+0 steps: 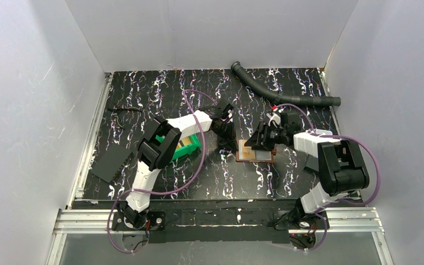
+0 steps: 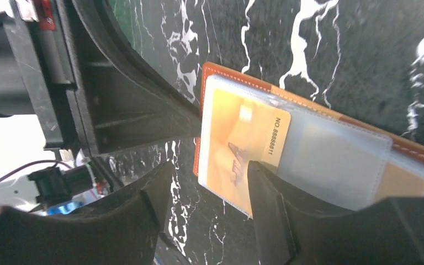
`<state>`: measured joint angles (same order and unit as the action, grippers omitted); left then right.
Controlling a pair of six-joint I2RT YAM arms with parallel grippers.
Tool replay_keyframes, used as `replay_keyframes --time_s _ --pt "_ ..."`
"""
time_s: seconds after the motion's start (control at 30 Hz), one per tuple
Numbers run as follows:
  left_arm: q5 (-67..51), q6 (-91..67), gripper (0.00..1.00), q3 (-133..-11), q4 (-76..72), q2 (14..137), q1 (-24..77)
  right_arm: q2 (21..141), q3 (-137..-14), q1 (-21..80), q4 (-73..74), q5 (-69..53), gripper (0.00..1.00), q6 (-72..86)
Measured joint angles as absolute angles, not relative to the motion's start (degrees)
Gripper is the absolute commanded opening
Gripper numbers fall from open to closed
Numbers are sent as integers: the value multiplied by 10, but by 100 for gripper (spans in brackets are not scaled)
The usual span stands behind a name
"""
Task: Put the credit cards into the card holder
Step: Insert the credit card into the card holder.
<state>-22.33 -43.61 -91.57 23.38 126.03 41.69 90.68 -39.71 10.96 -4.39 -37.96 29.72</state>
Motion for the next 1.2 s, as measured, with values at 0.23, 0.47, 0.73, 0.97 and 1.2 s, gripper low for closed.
replay_keyframes --time_s 0.23,0.47,0.73,0.97,1.2 --pt "-223 -435 16 -916 234 1260 417 886 -459 109 61 -318 62 208" --pt "-223 -435 16 -916 234 1260 417 884 -415 109 74 -314 62 204" --pt "-223 -435 16 -916 234 1260 417 881 -395 109 38 -329 61 223" --pt "-223 -437 16 -916 234 1260 417 882 -374 109 -19 -355 60 265" --pt "-223 -437 16 -916 234 1260 417 888 -356 104 -73 -375 60 314"
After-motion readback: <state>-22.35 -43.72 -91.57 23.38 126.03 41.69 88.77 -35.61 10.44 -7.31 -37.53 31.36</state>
